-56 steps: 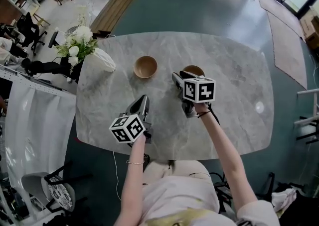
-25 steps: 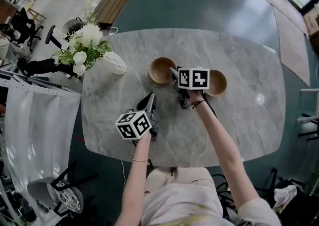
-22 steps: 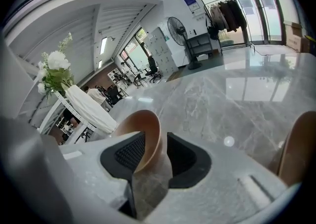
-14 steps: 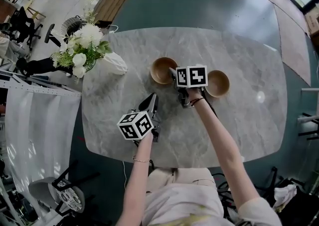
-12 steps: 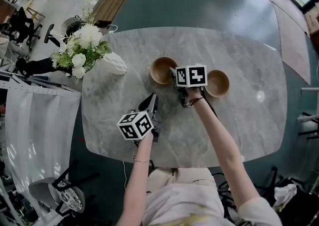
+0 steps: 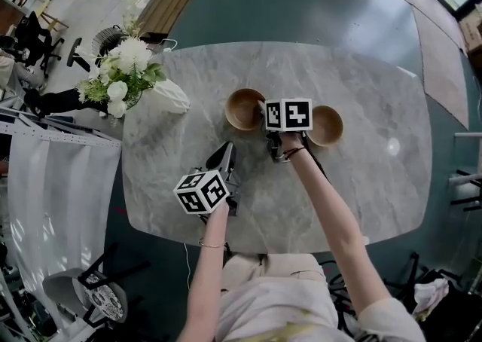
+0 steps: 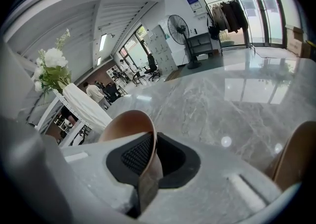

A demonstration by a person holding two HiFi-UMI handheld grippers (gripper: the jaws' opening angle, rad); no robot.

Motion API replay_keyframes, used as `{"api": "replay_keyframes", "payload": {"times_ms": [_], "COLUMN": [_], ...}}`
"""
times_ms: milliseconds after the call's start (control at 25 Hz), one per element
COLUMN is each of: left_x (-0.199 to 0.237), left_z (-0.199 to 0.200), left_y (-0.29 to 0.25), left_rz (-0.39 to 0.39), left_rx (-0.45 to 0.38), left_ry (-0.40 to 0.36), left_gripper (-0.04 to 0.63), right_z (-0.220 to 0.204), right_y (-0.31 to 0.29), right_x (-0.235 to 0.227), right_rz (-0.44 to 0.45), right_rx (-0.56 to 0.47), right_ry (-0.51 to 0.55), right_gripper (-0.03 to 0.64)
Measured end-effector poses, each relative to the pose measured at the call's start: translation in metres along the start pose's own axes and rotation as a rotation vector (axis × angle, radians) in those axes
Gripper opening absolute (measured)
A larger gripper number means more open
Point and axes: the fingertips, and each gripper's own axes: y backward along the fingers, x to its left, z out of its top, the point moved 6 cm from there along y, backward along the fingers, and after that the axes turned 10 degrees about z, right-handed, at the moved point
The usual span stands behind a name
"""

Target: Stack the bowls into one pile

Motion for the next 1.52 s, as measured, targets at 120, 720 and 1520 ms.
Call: {"api": "replay_keyframes", "payload": {"times_ms": [120,720,1520], "left_x": [-0.005,-0.056,-0.12], "left_z": [0.001,-0.011,-0.05], "left_y": [0.002,0.018,0.009], "left_rz": [-0.004,-0.053,-0.123], "left_rx": [-0.01,-0.035,0.029], "left_ry": [-0.003,-0.035,-0.083], "left_gripper": [0.0,0.0,-0.001], "right_z": [0.002,-0.002,-0.023], "right_y": [0.008,0.097,0.192], "right_x": [0.002,-0.009,-0.076], "right_rz": [0.013,0.045,-0.066], "right_rx": [-0.012,-0.107,-0.209], "right_ry": [0.006,-0.016,-0.124], "right_gripper": [0.029,0.029,0.029]}}
